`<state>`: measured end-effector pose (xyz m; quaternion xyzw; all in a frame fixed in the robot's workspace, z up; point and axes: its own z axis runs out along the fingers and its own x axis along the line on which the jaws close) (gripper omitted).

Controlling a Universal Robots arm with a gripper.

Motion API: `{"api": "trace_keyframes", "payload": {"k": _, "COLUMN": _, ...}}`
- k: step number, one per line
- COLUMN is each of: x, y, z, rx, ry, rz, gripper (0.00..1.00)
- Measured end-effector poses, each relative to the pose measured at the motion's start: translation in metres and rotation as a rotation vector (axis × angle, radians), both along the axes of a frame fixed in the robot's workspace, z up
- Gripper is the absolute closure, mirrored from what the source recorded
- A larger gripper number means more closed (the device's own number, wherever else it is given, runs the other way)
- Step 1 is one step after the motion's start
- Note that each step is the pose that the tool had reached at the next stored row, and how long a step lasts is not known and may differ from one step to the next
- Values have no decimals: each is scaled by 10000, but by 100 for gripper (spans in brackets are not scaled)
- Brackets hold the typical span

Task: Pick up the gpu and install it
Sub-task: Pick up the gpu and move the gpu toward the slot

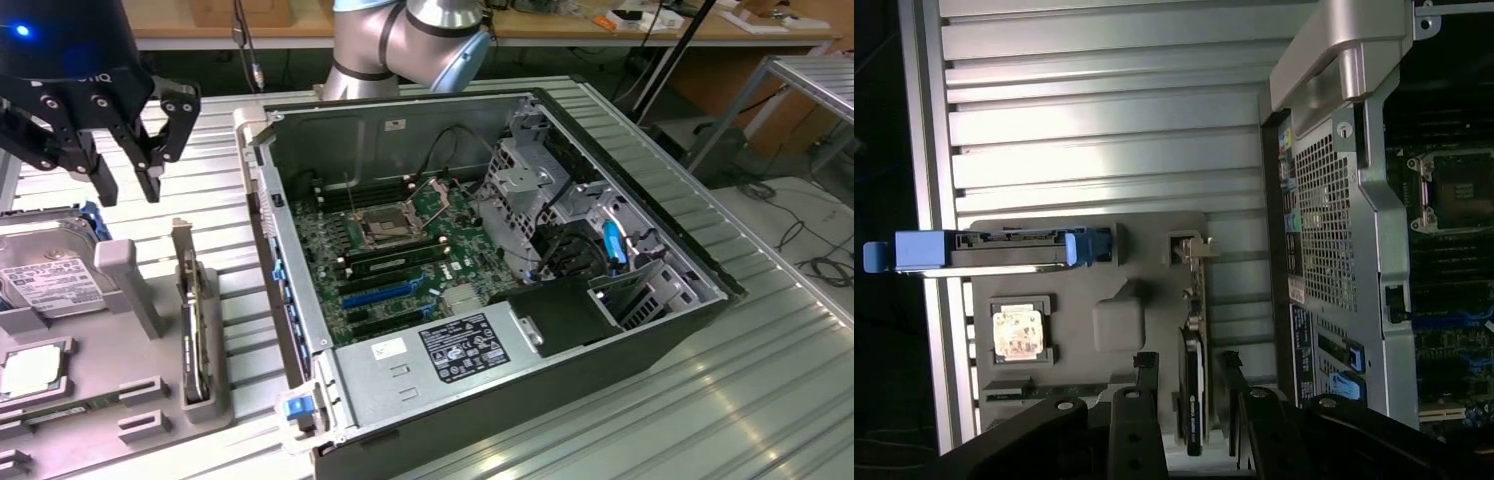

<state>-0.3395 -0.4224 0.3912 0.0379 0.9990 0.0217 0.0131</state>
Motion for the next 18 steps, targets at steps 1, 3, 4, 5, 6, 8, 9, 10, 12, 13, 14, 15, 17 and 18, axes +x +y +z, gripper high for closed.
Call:
{"api": "trace_keyframes", "payload": {"k": 1, "x": 0, "y": -13, "z": 0, "rx": -1, "ry": 0, "rz": 0, "gripper": 64}}
{"api": "trace_keyframes", "payload": {"k": 3, "x": 0, "y": -38, "z": 0, "rx": 0, "ry": 0, "rz": 0, "gripper": 64}}
{"api": "trace_keyframes", "payload": {"k": 4, "x": 0, "y": -53, "z": 0, "rx": 0, "ry": 0, "rz": 0, "gripper": 64}}
{"api": "trace_keyframes", "payload": {"k": 5, "x": 0, "y": -63, "z": 0, "rx": 0, "ry": 0, "rz": 0, "gripper": 64}}
{"api": "trace_keyframes", "payload": {"k": 6, "x": 0, "y": -92, "z": 0, "rx": 0, "ry": 0, "rz": 1, "gripper": 64}}
{"api": "trace_keyframes", "payload": {"k": 8, "x": 0, "y": -126, "z": 0, "rx": -1, "ry": 1, "rz": 1, "gripper": 64}}
{"api": "trace_keyframes", "payload": {"k": 9, "x": 0, "y": -136, "z": 0, "rx": -1, "ry": 0, "rz": 1, "gripper": 64}}
{"api": "trace_keyframes", "payload": {"k": 10, "x": 0, "y": -154, "z": -1, "rx": 0, "ry": 0, "rz": 1, "gripper": 64}}
{"api": "trace_keyframes", "payload": {"k": 12, "x": 0, "y": -178, "z": -1, "rx": -1, "ry": 0, "rz": 1, "gripper": 64}}
{"api": "trace_keyframes", "payload": {"k": 13, "x": 0, "y": -192, "z": -1, "rx": 0, "ry": 0, "rz": 0, "gripper": 64}}
{"api": "trace_keyframes", "payload": {"k": 14, "x": 0, "y": -209, "z": -1, "rx": 0, "ry": 0, "rz": 1, "gripper": 64}}
{"api": "trace_keyframes", "payload": {"k": 15, "x": 0, "y": -224, "z": -1, "rx": 0, "ry": 0, "rz": 0, "gripper": 64}}
{"api": "trace_keyframes", "payload": {"k": 17, "x": 0, "y": -278, "z": -2, "rx": -1, "ry": 1, "rz": 0, "gripper": 64}}
{"api": "trace_keyframes", "payload": {"k": 18, "x": 0, "y": -303, "z": -2, "rx": -1, "ry": 1, "rz": 0, "gripper": 64}}
